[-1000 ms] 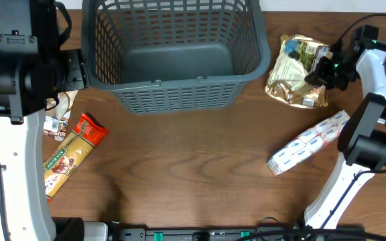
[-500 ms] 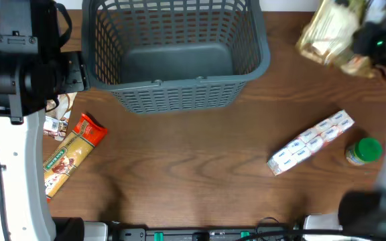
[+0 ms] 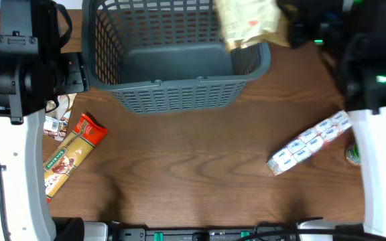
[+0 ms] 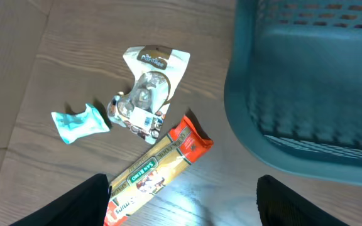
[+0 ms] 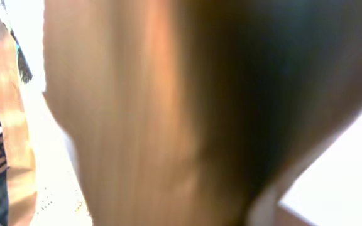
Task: Pack container
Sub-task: 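Lift the gold pouch with the right gripper and drop it into the basket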
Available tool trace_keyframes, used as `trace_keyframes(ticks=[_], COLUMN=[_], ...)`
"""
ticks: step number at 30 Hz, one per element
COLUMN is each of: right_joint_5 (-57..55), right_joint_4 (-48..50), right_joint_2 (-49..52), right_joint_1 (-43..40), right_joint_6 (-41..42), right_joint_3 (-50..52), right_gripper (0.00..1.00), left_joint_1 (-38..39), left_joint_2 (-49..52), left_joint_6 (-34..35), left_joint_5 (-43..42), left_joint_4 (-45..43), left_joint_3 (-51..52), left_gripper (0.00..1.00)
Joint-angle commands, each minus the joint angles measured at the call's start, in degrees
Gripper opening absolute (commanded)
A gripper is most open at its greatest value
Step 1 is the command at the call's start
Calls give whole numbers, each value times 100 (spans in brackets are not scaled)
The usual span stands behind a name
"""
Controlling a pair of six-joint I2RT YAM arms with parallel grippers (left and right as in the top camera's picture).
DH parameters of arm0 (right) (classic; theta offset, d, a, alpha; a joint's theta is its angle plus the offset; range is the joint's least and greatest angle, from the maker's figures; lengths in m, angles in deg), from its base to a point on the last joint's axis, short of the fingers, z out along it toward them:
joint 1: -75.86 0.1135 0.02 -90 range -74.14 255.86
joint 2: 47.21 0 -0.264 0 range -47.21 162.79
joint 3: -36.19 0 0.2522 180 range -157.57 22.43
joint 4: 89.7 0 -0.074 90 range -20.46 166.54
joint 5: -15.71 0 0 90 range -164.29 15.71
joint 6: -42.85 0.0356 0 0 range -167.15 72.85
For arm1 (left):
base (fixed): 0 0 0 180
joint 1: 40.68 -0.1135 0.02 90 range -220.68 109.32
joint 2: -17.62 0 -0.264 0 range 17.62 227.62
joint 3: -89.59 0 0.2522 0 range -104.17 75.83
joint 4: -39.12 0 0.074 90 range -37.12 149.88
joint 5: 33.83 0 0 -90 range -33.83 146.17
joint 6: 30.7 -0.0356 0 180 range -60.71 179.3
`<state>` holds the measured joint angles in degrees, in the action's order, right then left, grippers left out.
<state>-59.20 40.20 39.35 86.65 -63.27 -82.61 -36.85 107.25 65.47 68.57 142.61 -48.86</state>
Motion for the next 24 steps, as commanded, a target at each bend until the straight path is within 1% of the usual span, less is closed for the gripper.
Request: trace_keyframes(ticks=[1,5,9,12,18,24], right_joint_5=[-313,-575,-761,-758,-761,-767], right_joint_4=[455,776,960,907,612,197], right_joint_2=[118,533,1075,1565,2433,2966], right_joint_1=[459,960,1300,1491,1663,1661], right_joint_6=[-822,-1438,-1718,-1738,-1735,-1738], right_joint_3=[-190,-188,-190,-188,-188,-188], right_gripper=[1,1,1,0,1,1], left_joint_1=[-28,-28,-28,-28,-28,-28], left_joint_2=[-15,-15,-15,-15,-15,-15], left_joint_6=[11,11,11,13,13,15], left_joint_5=[9,9,9,9,9,7], left_joint_4=[48,151,151,151,153,155], left_joint_3=[-42,-42,-42,-42,-42,-42], left_gripper=[74,73,73,73,73,73])
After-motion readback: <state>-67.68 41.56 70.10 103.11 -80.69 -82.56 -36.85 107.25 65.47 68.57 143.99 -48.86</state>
